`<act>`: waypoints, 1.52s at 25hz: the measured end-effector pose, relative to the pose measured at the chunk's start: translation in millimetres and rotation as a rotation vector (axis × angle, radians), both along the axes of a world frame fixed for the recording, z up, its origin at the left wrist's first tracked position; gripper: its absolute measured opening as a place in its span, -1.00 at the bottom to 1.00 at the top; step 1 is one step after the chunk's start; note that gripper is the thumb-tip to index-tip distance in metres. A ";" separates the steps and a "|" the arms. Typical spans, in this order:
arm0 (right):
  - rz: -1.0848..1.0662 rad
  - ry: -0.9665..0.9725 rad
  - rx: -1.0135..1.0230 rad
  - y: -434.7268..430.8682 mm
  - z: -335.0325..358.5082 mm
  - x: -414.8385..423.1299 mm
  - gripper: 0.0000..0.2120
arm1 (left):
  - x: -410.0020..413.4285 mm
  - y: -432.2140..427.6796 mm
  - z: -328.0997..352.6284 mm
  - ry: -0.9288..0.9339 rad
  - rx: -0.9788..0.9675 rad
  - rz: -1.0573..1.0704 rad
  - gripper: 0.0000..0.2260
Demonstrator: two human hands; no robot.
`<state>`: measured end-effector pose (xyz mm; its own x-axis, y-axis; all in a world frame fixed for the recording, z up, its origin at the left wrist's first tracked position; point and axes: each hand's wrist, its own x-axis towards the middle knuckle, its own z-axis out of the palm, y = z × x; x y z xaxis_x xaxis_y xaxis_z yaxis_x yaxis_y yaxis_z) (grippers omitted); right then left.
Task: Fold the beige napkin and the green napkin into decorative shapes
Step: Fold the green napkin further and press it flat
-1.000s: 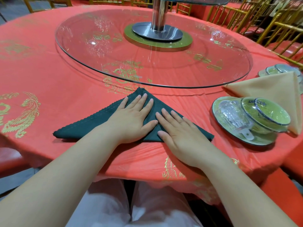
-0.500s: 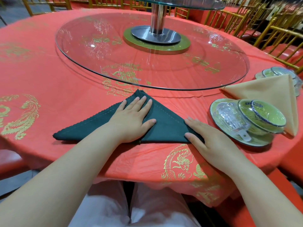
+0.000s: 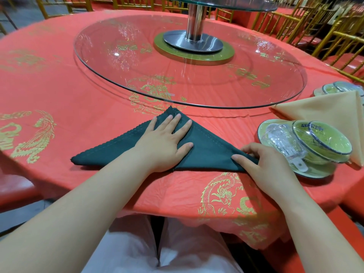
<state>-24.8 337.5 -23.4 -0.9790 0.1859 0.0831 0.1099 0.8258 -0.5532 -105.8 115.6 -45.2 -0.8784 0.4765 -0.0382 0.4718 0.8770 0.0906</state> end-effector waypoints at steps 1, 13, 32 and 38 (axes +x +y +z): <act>0.003 -0.011 0.012 -0.1 0.0 -0.6 -0.88 | -0.2 0.2 -0.2 -0.001 0.007 -0.003 -0.47; -0.073 0.070 -0.588 -16.5 20.6 12.5 -0.88 | -9.2 -9.6 28.8 -0.167 0.327 -0.019 -0.42; 0.324 0.495 -0.298 -158.2 79.5 -22.9 -0.85 | 49.0 -139.5 17.7 -0.042 0.646 0.170 -0.66; 0.598 0.481 0.110 -217.6 26.4 -26.9 -0.79 | 58.9 -169.5 17.2 -0.072 0.808 0.363 -0.80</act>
